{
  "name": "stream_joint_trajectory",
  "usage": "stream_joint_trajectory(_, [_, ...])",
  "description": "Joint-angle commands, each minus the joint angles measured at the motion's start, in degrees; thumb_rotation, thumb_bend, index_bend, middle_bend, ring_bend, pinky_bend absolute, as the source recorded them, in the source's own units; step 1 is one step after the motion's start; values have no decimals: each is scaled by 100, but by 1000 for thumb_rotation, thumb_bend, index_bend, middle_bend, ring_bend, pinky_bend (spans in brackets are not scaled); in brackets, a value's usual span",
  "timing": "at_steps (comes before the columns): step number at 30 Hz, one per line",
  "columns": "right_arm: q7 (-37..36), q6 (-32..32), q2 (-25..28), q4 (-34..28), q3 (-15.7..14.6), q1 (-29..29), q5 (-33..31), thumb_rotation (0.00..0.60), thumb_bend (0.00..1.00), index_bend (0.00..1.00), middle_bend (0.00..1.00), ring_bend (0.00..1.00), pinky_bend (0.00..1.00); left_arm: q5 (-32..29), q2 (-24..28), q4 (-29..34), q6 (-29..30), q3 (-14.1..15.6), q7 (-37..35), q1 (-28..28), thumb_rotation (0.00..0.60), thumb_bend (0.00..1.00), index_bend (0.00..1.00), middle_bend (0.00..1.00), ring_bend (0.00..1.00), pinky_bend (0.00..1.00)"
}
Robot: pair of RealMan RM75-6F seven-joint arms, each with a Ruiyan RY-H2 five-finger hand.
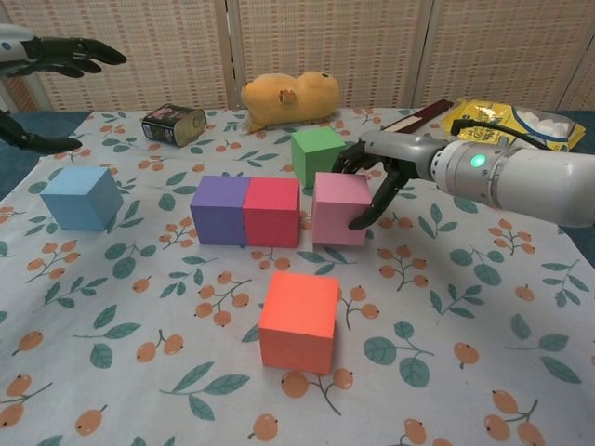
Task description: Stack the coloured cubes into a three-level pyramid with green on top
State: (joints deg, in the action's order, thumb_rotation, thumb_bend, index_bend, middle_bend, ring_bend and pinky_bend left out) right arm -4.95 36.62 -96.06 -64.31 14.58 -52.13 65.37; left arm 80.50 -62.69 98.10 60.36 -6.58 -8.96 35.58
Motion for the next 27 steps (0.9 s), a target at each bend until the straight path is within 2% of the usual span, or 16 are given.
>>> stream_joint_trajectory(1, [69,-19,-69,64,41,-60,-73,600,48,393,366,151,117,12,0,0,10,1,-8,-15,600,325,56,0,0,62])
stream_joint_trajectory(27, [272,-113,-518,559,105,-323,-335,600,48,382,366,151,117,177,-39,-76,-25,9,-154,-60,600,326,47,0,0,62])
